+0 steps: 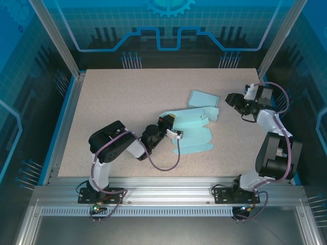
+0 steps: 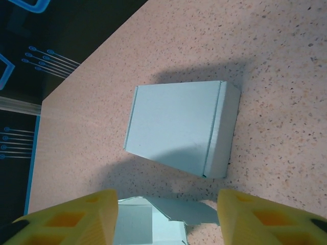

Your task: Fold the paper box

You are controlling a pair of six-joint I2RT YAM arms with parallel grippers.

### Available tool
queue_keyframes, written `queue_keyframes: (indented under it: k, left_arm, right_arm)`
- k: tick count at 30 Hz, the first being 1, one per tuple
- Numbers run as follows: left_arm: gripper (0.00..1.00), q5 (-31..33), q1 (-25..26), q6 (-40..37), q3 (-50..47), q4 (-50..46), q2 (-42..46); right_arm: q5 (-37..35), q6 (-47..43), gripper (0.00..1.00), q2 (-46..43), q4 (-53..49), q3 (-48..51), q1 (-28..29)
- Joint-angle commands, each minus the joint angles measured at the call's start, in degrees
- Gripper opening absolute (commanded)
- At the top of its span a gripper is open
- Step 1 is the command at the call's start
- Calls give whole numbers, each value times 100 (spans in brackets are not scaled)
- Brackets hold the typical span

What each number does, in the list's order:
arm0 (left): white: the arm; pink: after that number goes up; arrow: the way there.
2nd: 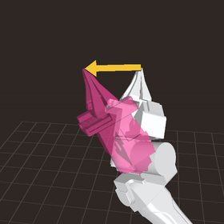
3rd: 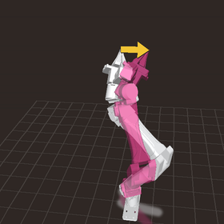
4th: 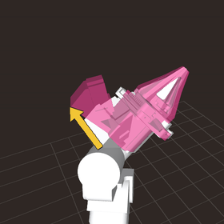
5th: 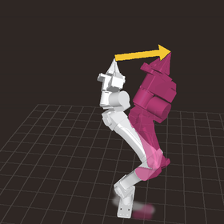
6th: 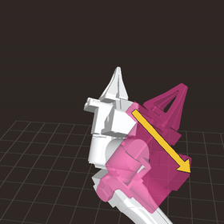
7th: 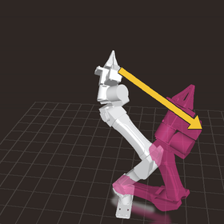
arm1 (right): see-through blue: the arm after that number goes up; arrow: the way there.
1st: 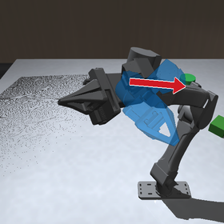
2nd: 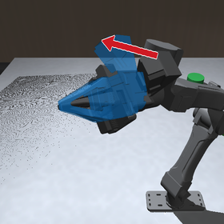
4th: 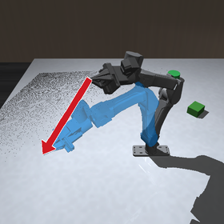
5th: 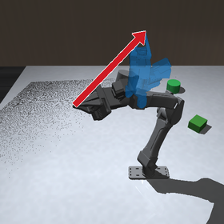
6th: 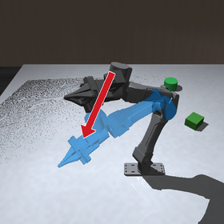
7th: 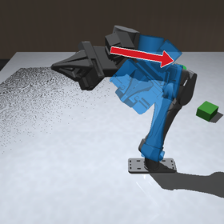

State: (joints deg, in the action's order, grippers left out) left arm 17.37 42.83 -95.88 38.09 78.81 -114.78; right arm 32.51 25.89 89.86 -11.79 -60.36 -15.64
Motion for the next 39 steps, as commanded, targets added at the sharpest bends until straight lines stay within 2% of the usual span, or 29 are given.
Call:
queue_keyframes:
  k: [1, 6, 13, 24, 31, 35, 37, 39]
  left_arm:
    - [0, 67, 39, -122, 19, 135, -132]
    - [0, 72, 46, -157, 33, 135, -132]
    - [0, 90, 42, -186, 32, 135, -185]
    - [0, 202, 46, -388, 68, 135, -404]
    - [0, 248, 41, -456, 85, 135, -404]
    - [0, 249, 42, -515, 86, 135, -387]
    - [0, 273, 42, -561, 85, 135, -379]
    - [0, 293, 41, -577, 81, 135, -357]
  right_arm:
    - [247, -212, 55, 686, -736, -500, 102]
    - [515, 8, 45, 1769, -781, -1174, 317]
    - [423, -171, 43, 2161, -759, -1382, 812]
    - [118, -4, 43, 1033, 52, 186, 1013]
    - [-337, 78, 43, 335, 178, 888, 1107]
    - [-313, 207, 43, 95, 297, 1155, 1056]
    - [-511, 279, 43, 1, 242, 1183, 1015]
    - [-1019, 349, 42, -86, 18, 1169, 1002]
